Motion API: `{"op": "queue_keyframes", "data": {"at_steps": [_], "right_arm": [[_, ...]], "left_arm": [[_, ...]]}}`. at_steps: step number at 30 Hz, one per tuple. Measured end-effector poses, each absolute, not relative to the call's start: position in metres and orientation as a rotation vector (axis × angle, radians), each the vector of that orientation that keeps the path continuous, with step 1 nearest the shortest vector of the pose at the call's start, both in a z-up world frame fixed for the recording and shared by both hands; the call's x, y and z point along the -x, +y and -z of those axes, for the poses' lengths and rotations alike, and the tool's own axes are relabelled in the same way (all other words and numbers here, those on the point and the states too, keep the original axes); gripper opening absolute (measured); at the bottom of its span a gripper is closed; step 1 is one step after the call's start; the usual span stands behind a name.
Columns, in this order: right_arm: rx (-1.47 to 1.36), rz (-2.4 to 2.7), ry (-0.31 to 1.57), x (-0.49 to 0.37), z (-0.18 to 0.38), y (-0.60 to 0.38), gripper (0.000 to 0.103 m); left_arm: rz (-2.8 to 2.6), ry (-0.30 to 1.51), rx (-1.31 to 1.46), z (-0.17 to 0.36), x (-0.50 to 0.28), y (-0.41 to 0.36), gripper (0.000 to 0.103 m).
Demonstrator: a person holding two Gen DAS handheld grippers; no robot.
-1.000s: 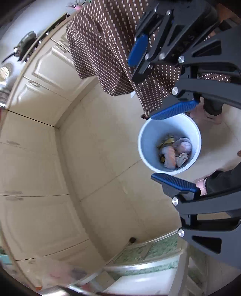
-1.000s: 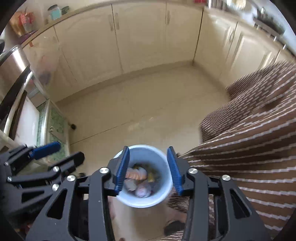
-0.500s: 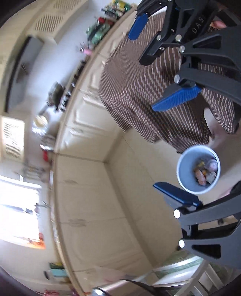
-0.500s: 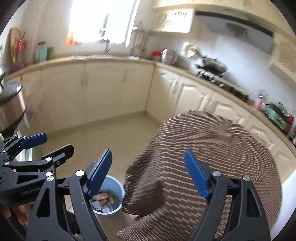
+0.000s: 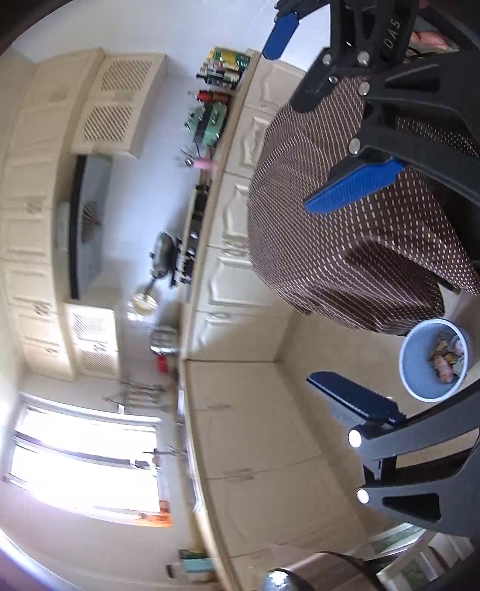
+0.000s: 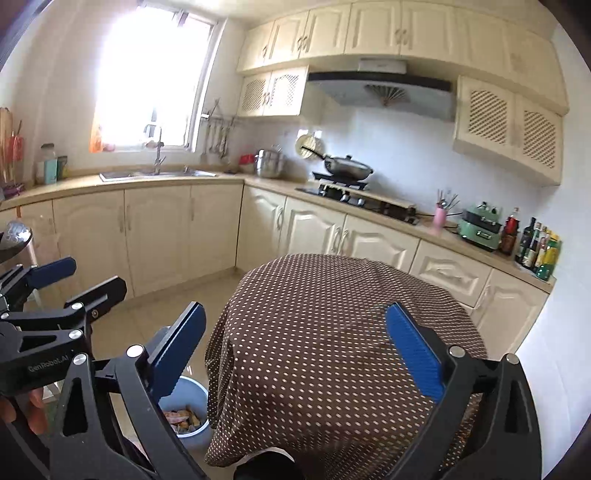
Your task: Collect trash
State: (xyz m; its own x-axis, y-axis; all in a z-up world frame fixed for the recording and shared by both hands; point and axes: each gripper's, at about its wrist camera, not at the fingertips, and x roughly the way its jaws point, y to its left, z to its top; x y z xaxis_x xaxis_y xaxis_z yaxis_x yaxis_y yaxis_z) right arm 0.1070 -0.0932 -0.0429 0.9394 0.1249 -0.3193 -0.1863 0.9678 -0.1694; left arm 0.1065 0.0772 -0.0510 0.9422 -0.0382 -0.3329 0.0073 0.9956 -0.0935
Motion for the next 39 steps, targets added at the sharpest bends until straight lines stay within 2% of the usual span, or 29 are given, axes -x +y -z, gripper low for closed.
{"op": "queue_keyframes", "data": {"at_steps": [5,14,39], "right_arm": [[0.19,-0.126,0.276,-0.079,0.033,-0.11,0.096],[0.185,-0.112,0.242,-0.049,0.027,-0.123,0.096],[0.161,-0.142,0.243,-0.042,0.026,-0.134,0.096]], "left_arm": [[0.032,0.287,0.06,0.031,-0.076,0.058,0.092],[0.043,0.24,0.03,0.013,-0.044,0.039,0.093],[0.044,0.217,0.026,0.012,-0.033,0.033,0.093]]}}
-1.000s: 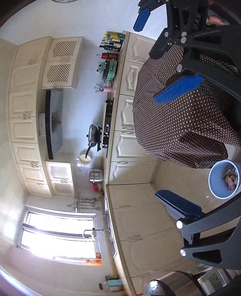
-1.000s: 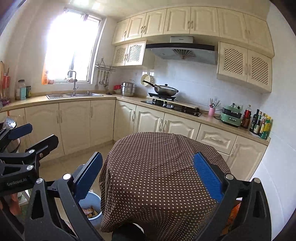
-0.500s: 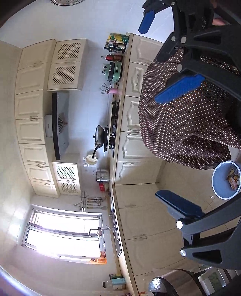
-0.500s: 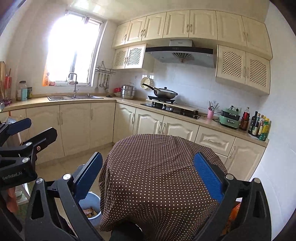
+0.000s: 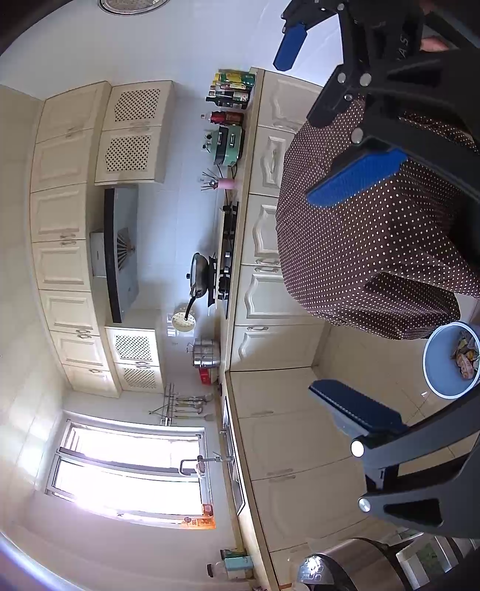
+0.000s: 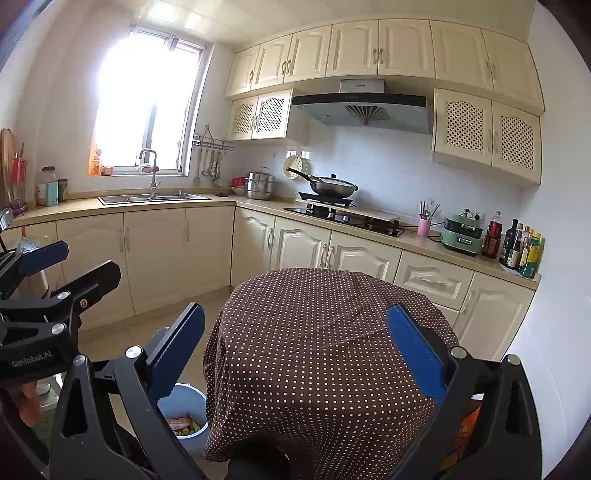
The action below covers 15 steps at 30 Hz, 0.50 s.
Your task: Collect trash
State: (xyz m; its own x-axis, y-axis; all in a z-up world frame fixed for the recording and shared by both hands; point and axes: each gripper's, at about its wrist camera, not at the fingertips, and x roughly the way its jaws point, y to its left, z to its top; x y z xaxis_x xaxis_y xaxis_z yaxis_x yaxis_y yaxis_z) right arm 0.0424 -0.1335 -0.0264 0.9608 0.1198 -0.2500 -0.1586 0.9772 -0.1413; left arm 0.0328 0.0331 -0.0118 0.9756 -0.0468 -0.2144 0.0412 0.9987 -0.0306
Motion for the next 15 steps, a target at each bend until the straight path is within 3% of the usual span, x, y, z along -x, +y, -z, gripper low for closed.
{"op": "queue_keyframes", "data": {"at_steps": [15], "right_arm": [[0.155,-0.15,0.248,-0.0427,0.0253,-0.1335,0.096]], "left_arm": [[0.043,0.22,0.021,0.0125,-0.0341,0.0332,0.093]]}}
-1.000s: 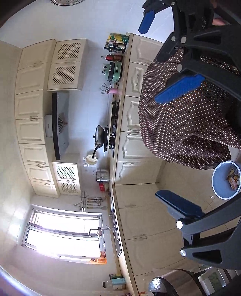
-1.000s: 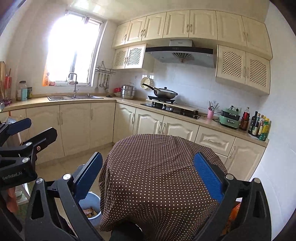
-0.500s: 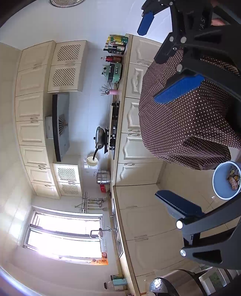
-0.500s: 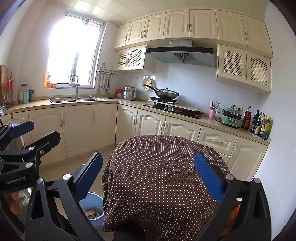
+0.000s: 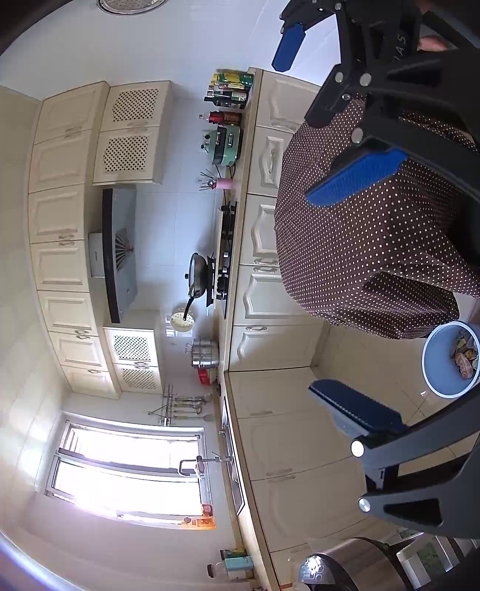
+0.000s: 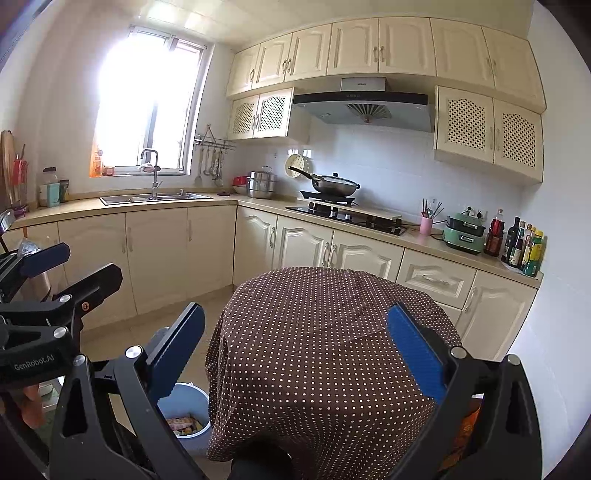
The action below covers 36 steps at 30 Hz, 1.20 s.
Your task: Collect trash
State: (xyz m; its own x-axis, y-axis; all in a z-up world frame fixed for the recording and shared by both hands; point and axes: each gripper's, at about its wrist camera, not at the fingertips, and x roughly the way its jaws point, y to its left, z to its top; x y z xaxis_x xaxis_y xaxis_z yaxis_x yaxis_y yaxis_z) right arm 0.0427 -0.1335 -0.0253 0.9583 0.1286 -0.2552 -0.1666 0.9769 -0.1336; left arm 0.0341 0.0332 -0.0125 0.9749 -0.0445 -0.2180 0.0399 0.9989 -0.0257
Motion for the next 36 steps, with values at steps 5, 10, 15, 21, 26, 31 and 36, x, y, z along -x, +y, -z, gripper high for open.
{"op": "queue_keyframes", "data": {"at_steps": [5,10,15,21,26,31,36], "right_arm": [[0.154,-0.15,0.247,-0.0419,0.0258,-0.1328,0.096],[0.152,-0.154,0.251,-0.0435,0.0251,-0.1336,0.096],[0.153,-0.154,0.254,-0.0431,0.0256,-0.1316,0.096],[0.152,-0.153,0.255,-0.0426,0.0255,-0.1311,0.096],[0.152,-0.155,0.255,-0.0422,0.0264,-0.1313,0.096],[0.151,-0.156,0.256,-0.0418,0.0267,-0.1306,0.096],[0.146,-0.159,0.261,-0.0419,0.0265,-0.1292,0.096]], "left_arm": [[0.043,0.219,0.024,0.0123,-0.0337,0.0332,0.093],[0.044,0.218,0.023,0.0131,-0.0335,0.0343,0.093],[0.044,0.219,0.022,0.0139,-0.0339,0.0353,0.093],[0.046,0.22,0.025,0.0146,-0.0329,0.0352,0.093],[0.046,0.22,0.026,0.0151,-0.0327,0.0344,0.093],[0.047,0.223,0.025,0.0163,-0.0326,0.0345,0.093],[0.053,0.228,0.024,0.0186,-0.033,0.035,0.093]]}}
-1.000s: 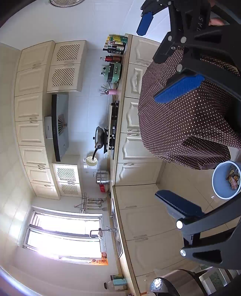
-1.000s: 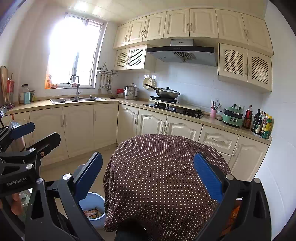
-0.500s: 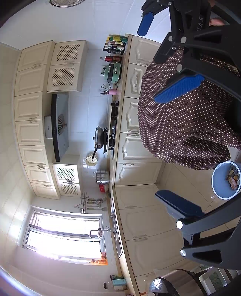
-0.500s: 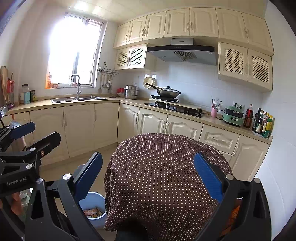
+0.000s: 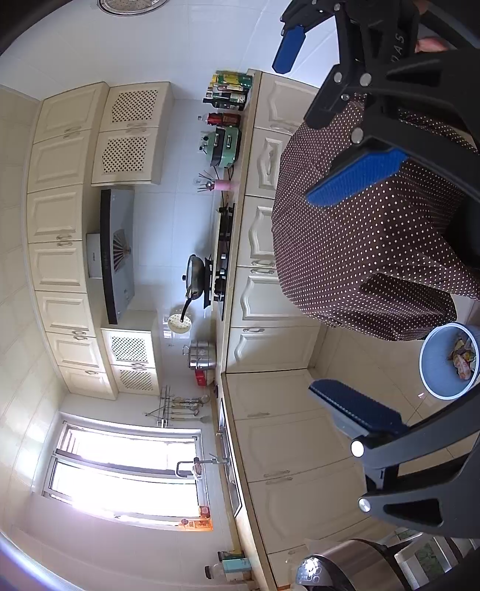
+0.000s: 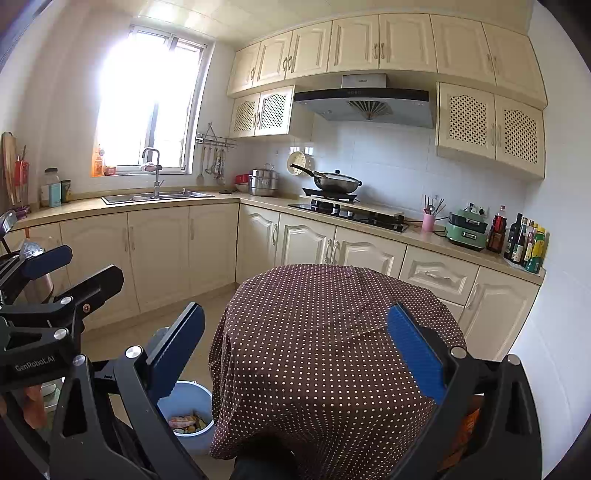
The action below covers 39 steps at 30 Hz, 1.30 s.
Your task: Collect trash
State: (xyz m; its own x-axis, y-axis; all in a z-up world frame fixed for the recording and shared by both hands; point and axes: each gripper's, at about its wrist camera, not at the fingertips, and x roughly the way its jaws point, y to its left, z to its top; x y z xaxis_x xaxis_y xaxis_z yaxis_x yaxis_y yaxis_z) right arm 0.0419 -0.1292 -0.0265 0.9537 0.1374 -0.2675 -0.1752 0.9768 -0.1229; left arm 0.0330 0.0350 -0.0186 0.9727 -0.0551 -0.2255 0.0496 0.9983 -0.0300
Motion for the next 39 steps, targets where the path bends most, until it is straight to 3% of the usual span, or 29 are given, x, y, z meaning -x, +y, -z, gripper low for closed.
{"op": "queue_keyframes", "data": {"at_steps": [39], "right_arm": [[0.135,-0.161,0.273,-0.038,0.0306,-0.1204,0.096]], "left_arm": [[0.053,0.246,0.027,0.0215,-0.0347,0.0339,0.093]]}}
